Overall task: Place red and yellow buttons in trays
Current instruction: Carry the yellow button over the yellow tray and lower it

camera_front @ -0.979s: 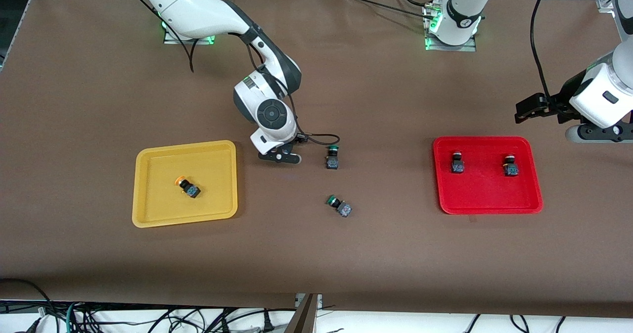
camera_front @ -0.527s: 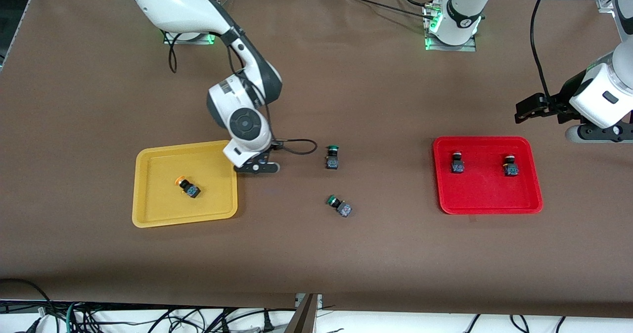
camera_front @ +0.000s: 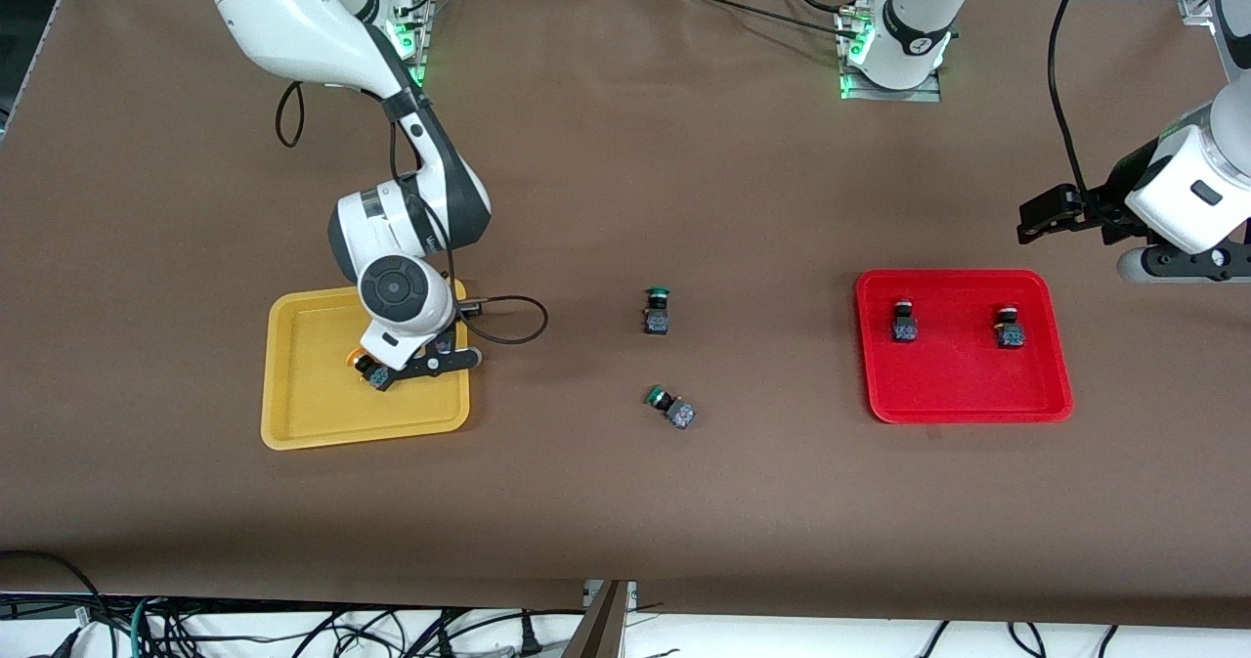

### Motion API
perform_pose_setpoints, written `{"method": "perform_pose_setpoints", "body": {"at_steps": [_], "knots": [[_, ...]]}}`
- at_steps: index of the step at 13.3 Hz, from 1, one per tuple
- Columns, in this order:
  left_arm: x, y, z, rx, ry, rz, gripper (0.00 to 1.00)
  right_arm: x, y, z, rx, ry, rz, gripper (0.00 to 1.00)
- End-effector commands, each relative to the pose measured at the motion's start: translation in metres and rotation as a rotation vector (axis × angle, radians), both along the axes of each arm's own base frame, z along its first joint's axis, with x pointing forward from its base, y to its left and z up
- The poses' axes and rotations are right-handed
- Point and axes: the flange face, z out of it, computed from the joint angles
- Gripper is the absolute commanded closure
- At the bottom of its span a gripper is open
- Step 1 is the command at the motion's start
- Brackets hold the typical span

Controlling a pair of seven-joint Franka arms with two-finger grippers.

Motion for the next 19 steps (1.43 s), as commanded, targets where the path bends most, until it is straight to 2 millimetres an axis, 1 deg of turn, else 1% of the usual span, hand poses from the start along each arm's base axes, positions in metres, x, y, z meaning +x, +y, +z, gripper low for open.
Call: {"method": "perform_pose_setpoints", "body": {"at_steps": [1,2,3,5,9,15,17,19], "knots": [[0.003,-0.004,0.006,-0.017,0.0,-0.005,0.0,0.011,-0.026,-0.014,0.022,0.001,0.032,0.71],[0.003,-0.004,0.006,-0.017,0.0,-0.005,0.0,0.012,-0.029,-0.018,0.025,-0.006,0.031,0.7],[0.003,-0.004,0.006,-0.017,0.0,-0.005,0.0,0.013,-0.029,-0.026,0.025,-0.009,0.033,0.7],[0.003,-0.004,0.006,-0.015,0.0,-0.005,0.0,0.015,-0.032,-0.033,0.034,-0.019,0.023,0.68],[0.003,-0.005,0.006,-0.015,0.0,-0.007,0.0,0.02,-0.031,-0.048,0.039,-0.04,0.031,0.68],[0.003,-0.005,0.006,-0.015,0.002,-0.007,0.0,0.028,-0.031,-0.059,0.054,-0.098,0.046,0.67],[0.003,-0.004,0.006,-0.014,0.0,-0.005,0.0,0.039,-0.039,-0.059,0.058,-0.117,0.038,0.63],[0.003,-0.003,0.006,-0.012,0.0,-0.005,0.0,0.044,-0.04,-0.061,0.06,-0.125,0.034,0.61]]}}
